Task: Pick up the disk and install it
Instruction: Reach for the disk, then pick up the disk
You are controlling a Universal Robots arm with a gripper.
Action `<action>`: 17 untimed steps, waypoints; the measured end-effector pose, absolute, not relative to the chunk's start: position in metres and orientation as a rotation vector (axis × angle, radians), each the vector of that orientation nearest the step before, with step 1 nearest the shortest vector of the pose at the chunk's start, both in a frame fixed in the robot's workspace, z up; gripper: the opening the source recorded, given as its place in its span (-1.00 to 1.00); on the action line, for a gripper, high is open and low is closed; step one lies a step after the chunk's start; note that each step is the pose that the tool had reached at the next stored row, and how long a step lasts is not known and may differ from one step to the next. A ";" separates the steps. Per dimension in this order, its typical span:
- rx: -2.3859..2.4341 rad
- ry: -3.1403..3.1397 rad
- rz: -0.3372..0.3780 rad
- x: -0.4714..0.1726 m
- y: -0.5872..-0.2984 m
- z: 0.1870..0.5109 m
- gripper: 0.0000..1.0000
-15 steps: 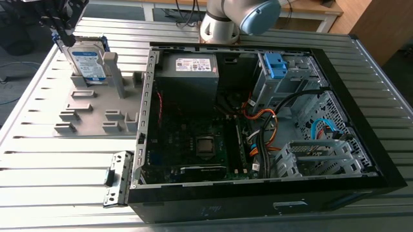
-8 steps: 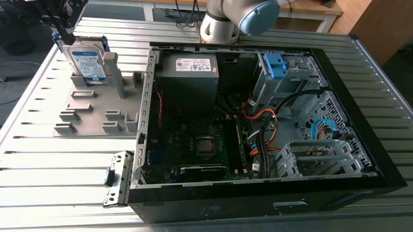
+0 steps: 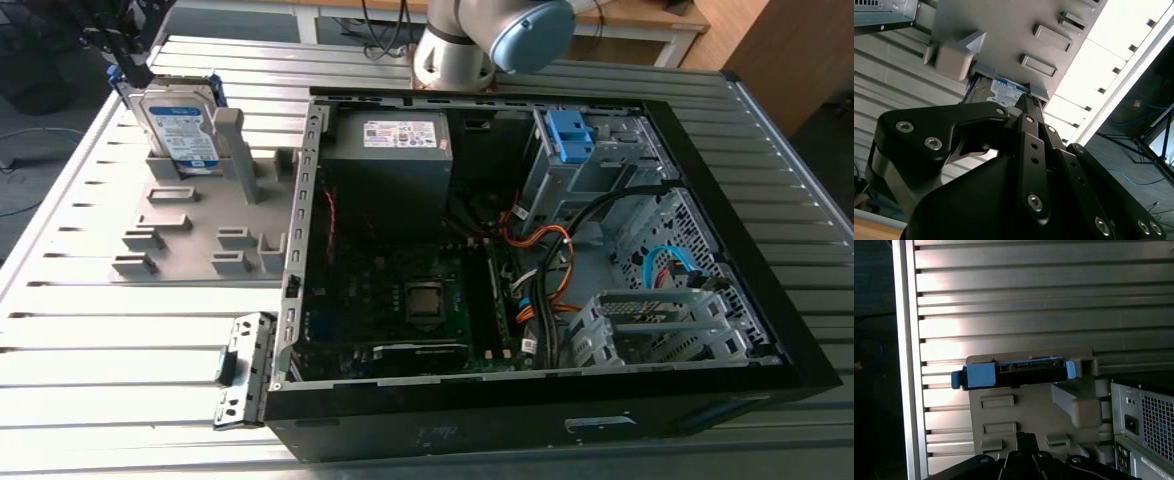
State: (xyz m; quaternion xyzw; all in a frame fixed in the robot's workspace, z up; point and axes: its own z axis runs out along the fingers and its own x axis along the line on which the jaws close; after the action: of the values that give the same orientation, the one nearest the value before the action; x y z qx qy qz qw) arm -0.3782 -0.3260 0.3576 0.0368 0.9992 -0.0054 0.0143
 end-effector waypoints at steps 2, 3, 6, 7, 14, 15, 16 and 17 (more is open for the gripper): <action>0.115 3.111 -0.017 -0.378 -0.326 0.357 -0.79; 0.115 3.111 -0.017 -0.378 -0.326 0.357 -0.79; 0.115 3.111 -0.017 -0.378 -0.326 0.357 -0.79; 0.115 3.111 -0.017 -0.378 -0.326 0.357 -0.79; 0.108 3.111 -0.017 -0.378 -0.325 0.357 -0.79; 0.102 3.111 -0.016 -0.378 -0.325 0.357 -0.79; 0.093 3.111 -0.016 -0.378 -0.325 0.357 -0.79; 0.083 3.112 -0.016 -0.378 -0.325 0.357 -0.79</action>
State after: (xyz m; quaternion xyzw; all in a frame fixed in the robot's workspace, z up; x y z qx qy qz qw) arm -0.3784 -0.3254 0.3574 0.0266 0.9995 -0.0052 0.0144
